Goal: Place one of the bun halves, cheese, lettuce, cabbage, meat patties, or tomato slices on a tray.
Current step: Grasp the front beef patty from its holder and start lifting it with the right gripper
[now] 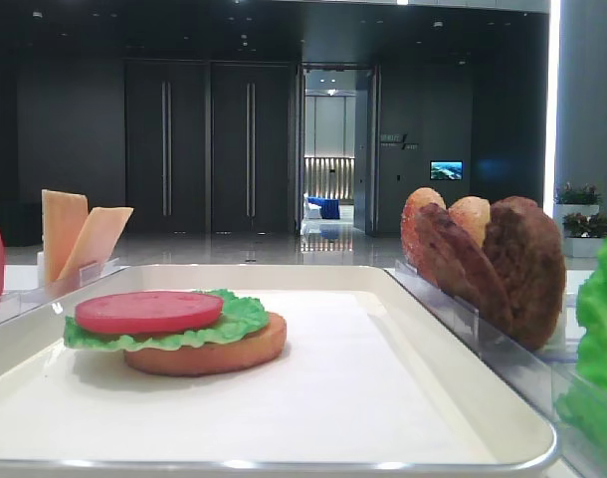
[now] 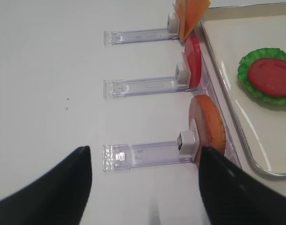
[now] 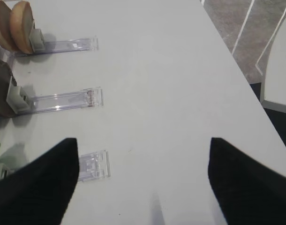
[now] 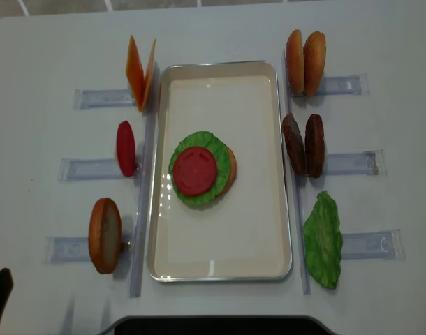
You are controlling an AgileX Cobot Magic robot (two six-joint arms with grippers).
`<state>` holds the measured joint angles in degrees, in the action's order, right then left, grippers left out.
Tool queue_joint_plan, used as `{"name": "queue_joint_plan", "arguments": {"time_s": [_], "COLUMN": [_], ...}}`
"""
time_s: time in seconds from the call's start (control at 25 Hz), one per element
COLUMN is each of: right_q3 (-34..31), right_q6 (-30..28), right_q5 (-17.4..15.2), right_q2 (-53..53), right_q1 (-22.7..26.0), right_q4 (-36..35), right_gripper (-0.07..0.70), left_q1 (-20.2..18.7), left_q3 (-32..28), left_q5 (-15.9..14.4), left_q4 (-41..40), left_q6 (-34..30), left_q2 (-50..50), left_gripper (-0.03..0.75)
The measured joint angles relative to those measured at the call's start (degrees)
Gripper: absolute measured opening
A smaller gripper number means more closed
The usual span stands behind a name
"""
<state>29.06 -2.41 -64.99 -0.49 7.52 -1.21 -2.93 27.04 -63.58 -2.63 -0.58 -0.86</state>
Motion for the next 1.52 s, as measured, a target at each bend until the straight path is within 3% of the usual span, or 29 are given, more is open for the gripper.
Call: {"name": "queue_joint_plan", "arguments": {"time_s": [1.2, 1.28, 1.44, 1.52], "right_q3": [0.1, 1.1, 6.0, 10.3], "right_q6": [2.0, 2.4, 2.4, 1.4], "right_q5": [0.5, 2.5, 9.7, 10.4], "right_q2": [0.9, 6.7, 27.7, 39.1], "right_q1": [0.0, 0.0, 0.0, 0.0], "right_q4": [0.7, 1.2, 1.2, 1.2], "right_gripper": [0.519, 0.503, 0.492, 0.489], "left_q1": [0.0, 0.0, 0.0, 0.0], "left_q3": [0.0, 0.0, 0.0, 0.0], "left_q5": [0.0, 0.0, 0.0, 0.0], "left_q4": [0.0, 0.0, 0.0, 0.0], "left_q6": [0.0, 0.0, 0.0, 0.0], "left_q2": [0.0, 0.0, 0.0, 0.0], "left_gripper": [0.412, 0.411, 0.411, 0.411]}}
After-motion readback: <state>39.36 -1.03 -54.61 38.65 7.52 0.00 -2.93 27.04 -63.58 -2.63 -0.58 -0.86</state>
